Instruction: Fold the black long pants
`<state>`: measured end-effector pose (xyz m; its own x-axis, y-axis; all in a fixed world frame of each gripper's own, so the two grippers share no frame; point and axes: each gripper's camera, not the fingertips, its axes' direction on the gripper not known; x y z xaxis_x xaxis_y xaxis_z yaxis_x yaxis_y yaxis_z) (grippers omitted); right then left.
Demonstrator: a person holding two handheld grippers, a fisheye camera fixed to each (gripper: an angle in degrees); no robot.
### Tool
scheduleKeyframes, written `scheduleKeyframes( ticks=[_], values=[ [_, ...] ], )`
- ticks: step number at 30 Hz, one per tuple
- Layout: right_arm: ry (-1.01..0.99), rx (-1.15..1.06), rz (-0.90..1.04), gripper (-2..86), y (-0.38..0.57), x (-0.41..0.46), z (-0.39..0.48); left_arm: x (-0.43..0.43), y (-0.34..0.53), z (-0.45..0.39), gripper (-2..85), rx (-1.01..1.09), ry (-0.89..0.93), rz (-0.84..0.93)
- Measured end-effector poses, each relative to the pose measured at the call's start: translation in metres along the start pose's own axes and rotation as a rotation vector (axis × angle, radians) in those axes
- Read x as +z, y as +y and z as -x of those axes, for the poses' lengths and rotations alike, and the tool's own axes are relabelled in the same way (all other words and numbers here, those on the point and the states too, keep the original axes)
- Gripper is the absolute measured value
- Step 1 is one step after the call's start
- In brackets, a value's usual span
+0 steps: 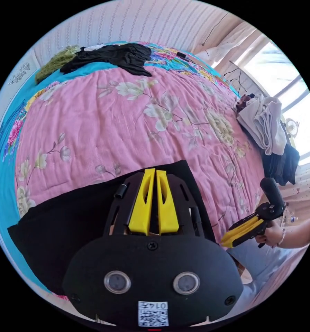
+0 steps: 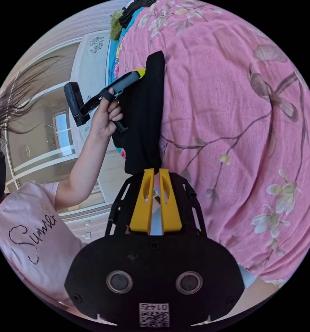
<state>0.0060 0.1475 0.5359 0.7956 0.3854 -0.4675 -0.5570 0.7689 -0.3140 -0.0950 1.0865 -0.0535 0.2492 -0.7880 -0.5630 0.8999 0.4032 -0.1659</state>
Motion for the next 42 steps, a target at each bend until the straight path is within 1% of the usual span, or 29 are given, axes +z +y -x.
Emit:
scheduleKeyframes(
  ticks=[4, 6, 9, 11, 12, 13, 14, 16, 19, 22, 24, 26, 30, 31, 32, 34, 36, 37, 39, 41, 42],
  values=[
    [0.103, -0.073, -0.015, 4.2, -0.006, -0.02, 0.017, -0.054, 0.046, -0.015, -0.4, -0.04, 0.011, -0.086],
    [0.148, -0.116, -0.051, 5.5, -0.016, -0.028, 0.03, -0.066, 0.071, -0.027, -0.1, -0.062, 0.06, -0.079],
    [0.247, -0.194, -0.144, 8.8, -0.052, -0.037, 0.053, -0.063, 0.109, -0.051, 2.9, -0.134, 0.155, 0.013],
    [0.261, -0.222, -0.176, 10.4, -0.082, -0.038, 0.062, -0.055, 0.135, -0.074, 5.5, -0.199, 0.145, 0.095],
    [0.289, -0.228, -0.178, 10.5, -0.103, -0.035, 0.064, -0.053, 0.141, -0.078, 5.8, -0.223, 0.133, 0.106],
    [0.317, -0.213, -0.165, 9.3, -0.121, -0.03, 0.063, -0.051, 0.153, -0.083, 6.3, -0.29, 0.122, 0.12],
    [0.318, -0.206, -0.153, 8.7, -0.129, -0.027, 0.062, -0.047, 0.165, -0.084, 7.0, -0.374, 0.152, 0.127],
    [0.285, -0.201, -0.134, 5.3, -0.147, -0.02, 0.063, -0.04, 0.177, -0.084, 7.7, -0.474, 0.222, 0.127],
    [0.282, -0.22, -0.159, 2.0, -0.154, -0.021, 0.077, -0.024, 0.182, -0.092, 8.3, -0.544, 0.228, 0.102],
    [0.311, -0.241, -0.172, 1.2, -0.155, -0.022, 0.092, -0.008, 0.174, -0.09, 8.6, -0.633, 0.227, 0.043],
    [0.304, -0.239, -0.18, 0.9, -0.155, -0.022, 0.097, 0.001, 0.168, -0.089, 7.2, -0.68, 0.235, 0.023],
    [0.296, -0.233, -0.181, 0.8, -0.156, -0.022, 0.1, 0.008, 0.164, -0.091, 1.4, -0.659, 0.149, 0.052],
    [0.311, -0.276, -0.177, 0.4, -0.168, -0.031, 0.116, -0.01, 0.174, -0.099, -0.4, -0.503, 0.185, 0.042],
    [0.323, -0.303, -0.148, 0.3, -0.174, -0.033, 0.122, -0.017, 0.177, -0.103, -0.6, -0.434, 0.181, 0.023],
    [0.333, -0.313, -0.124, 0.3, -0.178, -0.031, 0.124, -0.018, 0.177, -0.106, -0.5, -0.373, 0.181, 0.042],
    [0.386, -0.339, -0.064, 0.3, -0.187, -0.021, 0.127, -0.011, 0.177, -0.106, -0.3, -0.329, 0.19, 0.082],
    [0.412, -0.328, -0.03, 0.3, -0.193, -0.012, 0.123, -0.006, 0.181, -0.101, 0.2, -0.364, 0.232, 0.118],
    [0.395, -0.312, -0.031, 0.3, -0.196, -0.013, 0.121, -0.008, 0.189, -0.1, 0.4, -0.389, 0.264, 0.138],
    [0.395, -0.28, -0.071, 0.3, -0.197, -0.023, 0.124, -0.021, 0.205, -0.105, 0.2, -0.389, 0.248, 0.128],
    [0.437, -0.27, -0.115, 0.0, -0.194, -0.036, 0.134, -0.048, 0.222, -0.108, -0.6, -0.36, 0.173, 0.118],
    [0.495, -0.3, -0.148, -0.1, -0.191, -0.043, 0.149, -0.056, 0.224, -0.107, -0.7, -0.356, 0.141, 0.101]
  ],
)
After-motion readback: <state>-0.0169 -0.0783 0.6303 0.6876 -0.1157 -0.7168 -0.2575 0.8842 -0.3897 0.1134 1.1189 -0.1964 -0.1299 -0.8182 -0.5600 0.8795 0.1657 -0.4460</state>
